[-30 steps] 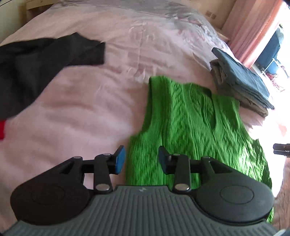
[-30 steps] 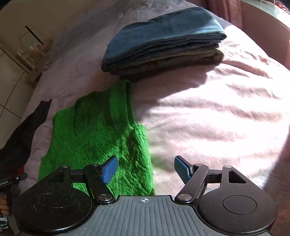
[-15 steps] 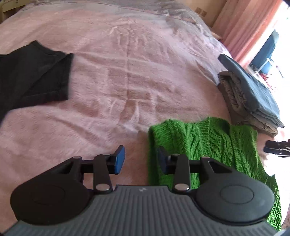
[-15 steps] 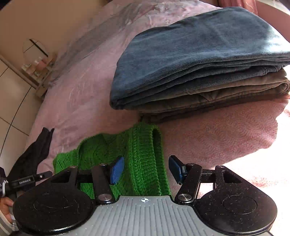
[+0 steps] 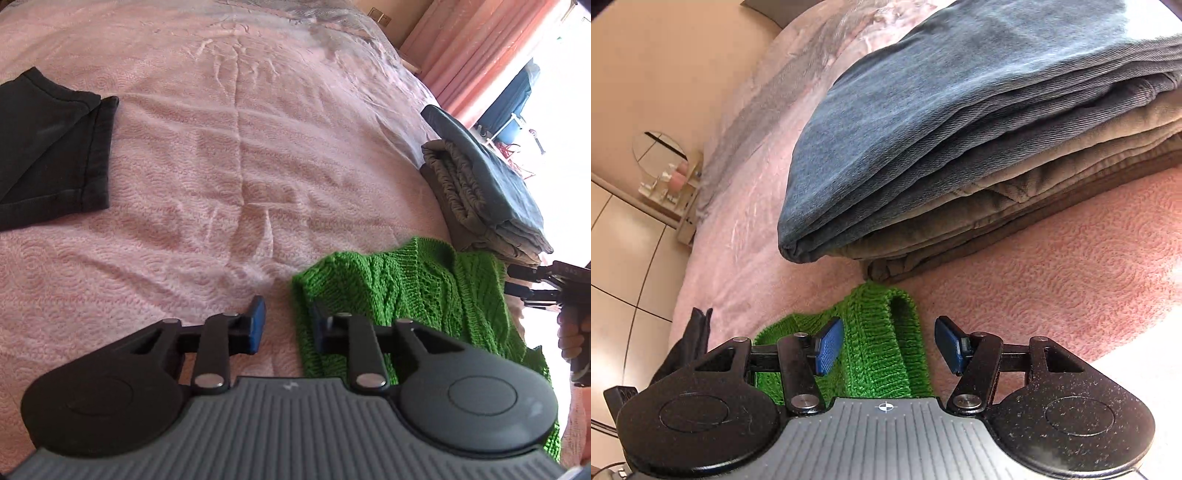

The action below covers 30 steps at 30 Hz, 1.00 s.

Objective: Fold clothes

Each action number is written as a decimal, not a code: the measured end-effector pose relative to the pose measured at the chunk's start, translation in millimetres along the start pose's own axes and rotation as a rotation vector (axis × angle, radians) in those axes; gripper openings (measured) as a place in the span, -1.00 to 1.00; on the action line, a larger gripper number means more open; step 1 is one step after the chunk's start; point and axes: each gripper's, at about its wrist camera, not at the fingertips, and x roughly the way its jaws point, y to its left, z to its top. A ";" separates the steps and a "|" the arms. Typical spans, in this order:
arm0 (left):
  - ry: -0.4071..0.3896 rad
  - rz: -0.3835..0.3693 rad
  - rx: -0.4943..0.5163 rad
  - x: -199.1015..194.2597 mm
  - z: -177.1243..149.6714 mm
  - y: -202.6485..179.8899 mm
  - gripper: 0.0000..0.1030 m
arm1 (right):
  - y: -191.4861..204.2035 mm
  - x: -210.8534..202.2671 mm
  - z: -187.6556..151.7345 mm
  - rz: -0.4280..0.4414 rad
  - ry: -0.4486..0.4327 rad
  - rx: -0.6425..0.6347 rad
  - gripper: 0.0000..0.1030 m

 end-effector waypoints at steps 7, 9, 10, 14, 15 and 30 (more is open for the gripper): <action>0.029 -0.046 -0.009 15.6 1.9 -3.8 -0.79 | -7.9 -0.3 2.0 0.053 0.003 0.034 -0.13; 0.034 -0.039 -0.016 23.1 2.1 -5.3 -0.78 | -6.7 1.3 2.0 0.057 0.007 0.026 -0.13; 0.036 -0.042 -0.031 25.3 2.2 -4.2 -0.78 | -6.3 1.8 1.8 0.060 0.008 0.024 -0.12; 0.038 -0.053 -0.069 28.0 2.0 -2.0 -0.79 | -7.5 2.7 2.6 0.076 -0.002 0.042 -0.12; 0.036 -0.052 -0.067 27.0 1.6 -2.0 -0.80 | -5.8 2.0 2.4 0.084 -0.008 0.038 -0.12; 0.011 -0.059 -0.101 14.8 -7.1 11.9 -0.81 | 0.6 -4.4 0.5 0.094 -0.022 0.019 -0.13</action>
